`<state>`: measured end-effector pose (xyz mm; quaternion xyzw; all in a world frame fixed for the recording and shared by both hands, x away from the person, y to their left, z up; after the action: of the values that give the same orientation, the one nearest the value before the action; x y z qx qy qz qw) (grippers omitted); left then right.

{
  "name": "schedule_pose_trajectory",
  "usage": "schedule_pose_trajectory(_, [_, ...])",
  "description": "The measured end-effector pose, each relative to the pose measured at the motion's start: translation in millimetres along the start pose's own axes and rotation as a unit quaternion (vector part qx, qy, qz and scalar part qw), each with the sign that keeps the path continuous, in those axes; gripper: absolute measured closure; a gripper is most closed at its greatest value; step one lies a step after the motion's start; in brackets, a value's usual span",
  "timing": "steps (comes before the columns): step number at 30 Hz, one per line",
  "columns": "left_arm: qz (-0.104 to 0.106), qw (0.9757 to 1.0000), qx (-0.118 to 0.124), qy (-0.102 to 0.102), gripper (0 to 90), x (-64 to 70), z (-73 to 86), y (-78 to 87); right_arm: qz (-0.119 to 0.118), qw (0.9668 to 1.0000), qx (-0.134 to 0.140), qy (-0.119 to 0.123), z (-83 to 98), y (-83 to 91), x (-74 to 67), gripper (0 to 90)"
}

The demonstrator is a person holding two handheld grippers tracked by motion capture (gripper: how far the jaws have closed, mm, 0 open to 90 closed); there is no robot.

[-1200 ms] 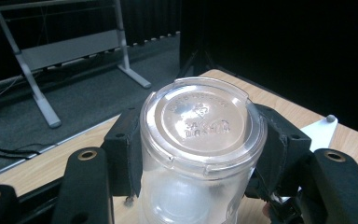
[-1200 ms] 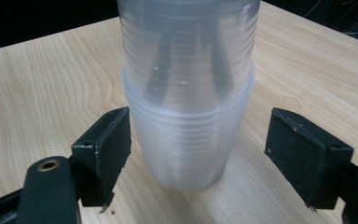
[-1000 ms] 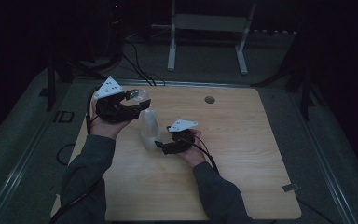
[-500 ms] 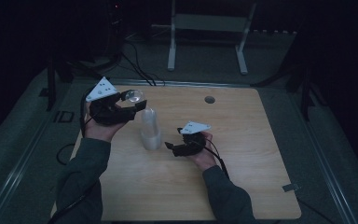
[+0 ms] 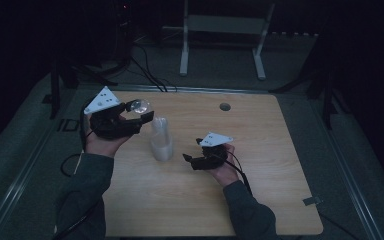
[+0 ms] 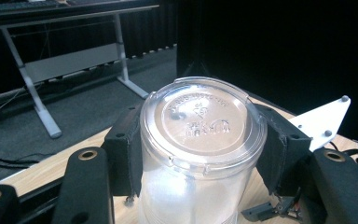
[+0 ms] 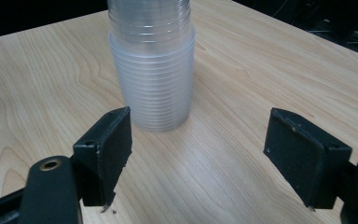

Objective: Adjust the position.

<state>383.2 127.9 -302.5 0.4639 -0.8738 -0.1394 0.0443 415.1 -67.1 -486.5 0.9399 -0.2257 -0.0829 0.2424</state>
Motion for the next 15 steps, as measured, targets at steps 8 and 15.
schedule_pose_trajectory(8, [0.008,1.0,-0.003,0.0,41.6,6.0,7.4,2.6,0.0,1.0,0.001,0.006,0.7,6.8,-4.1,23.0])
schedule_pose_trajectory(15, [0.015,0.9999,-0.005,0.006,41.7,9.4,15.2,4.8,-0.006,0.9999,-0.002,0.012,2.0,9.6,-8.2,23.9])
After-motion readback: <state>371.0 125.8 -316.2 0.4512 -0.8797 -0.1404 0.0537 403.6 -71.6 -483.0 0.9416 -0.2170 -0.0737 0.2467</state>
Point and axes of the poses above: each handheld gripper's, and its own axes: y roughly backward along the jaws, z roughly out of its underside, x roughly to its right, the point moved 8 cm from there along -y, roughly forward along the jaws, and after that the axes turned 10 degrees about -z, right-handed, at the moved point
